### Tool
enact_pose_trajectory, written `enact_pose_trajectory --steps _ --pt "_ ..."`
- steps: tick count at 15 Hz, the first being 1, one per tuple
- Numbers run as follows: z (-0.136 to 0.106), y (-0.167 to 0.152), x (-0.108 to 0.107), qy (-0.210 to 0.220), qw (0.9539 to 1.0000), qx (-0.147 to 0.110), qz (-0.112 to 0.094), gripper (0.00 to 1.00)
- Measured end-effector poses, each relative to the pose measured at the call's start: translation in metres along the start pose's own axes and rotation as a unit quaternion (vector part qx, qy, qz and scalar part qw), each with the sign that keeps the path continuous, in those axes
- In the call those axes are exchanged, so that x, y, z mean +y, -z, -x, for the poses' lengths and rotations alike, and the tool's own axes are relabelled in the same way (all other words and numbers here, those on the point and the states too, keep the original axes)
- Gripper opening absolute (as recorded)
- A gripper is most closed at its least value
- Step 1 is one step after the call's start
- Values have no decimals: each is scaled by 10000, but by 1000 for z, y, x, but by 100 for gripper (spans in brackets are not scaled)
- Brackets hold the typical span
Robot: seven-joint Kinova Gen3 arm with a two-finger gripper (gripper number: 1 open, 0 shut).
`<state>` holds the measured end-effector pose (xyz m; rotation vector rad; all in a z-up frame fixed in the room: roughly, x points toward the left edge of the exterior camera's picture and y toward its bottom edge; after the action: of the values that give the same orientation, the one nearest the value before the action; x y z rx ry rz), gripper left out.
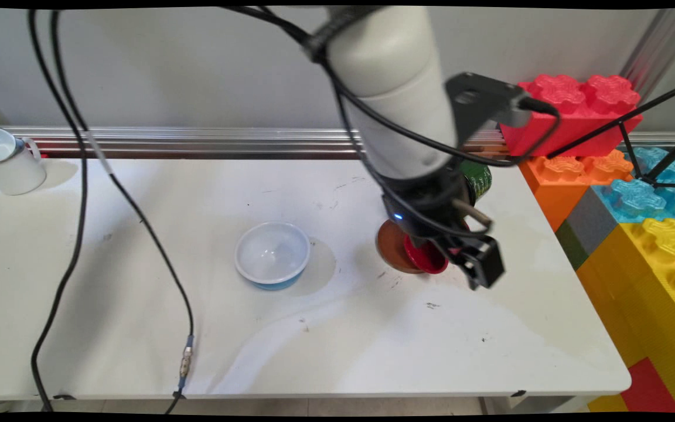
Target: Pick up the green mug from the rack
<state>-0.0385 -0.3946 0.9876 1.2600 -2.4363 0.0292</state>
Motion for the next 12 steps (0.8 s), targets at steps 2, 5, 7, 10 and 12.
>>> enact_pose_trajectory --steps 2,5,7,10,12 --pt "-8 -8 11 127 9999 12 3 100" --pt "-16 -18 25 293 9996 23 3 100" --pt "-21 -25 34 402 9992 19 -16 100" --pt "-30 -36 47 687 9974 111 -169 100" --pt "-33 -41 51 836 9960 146 -275 100"
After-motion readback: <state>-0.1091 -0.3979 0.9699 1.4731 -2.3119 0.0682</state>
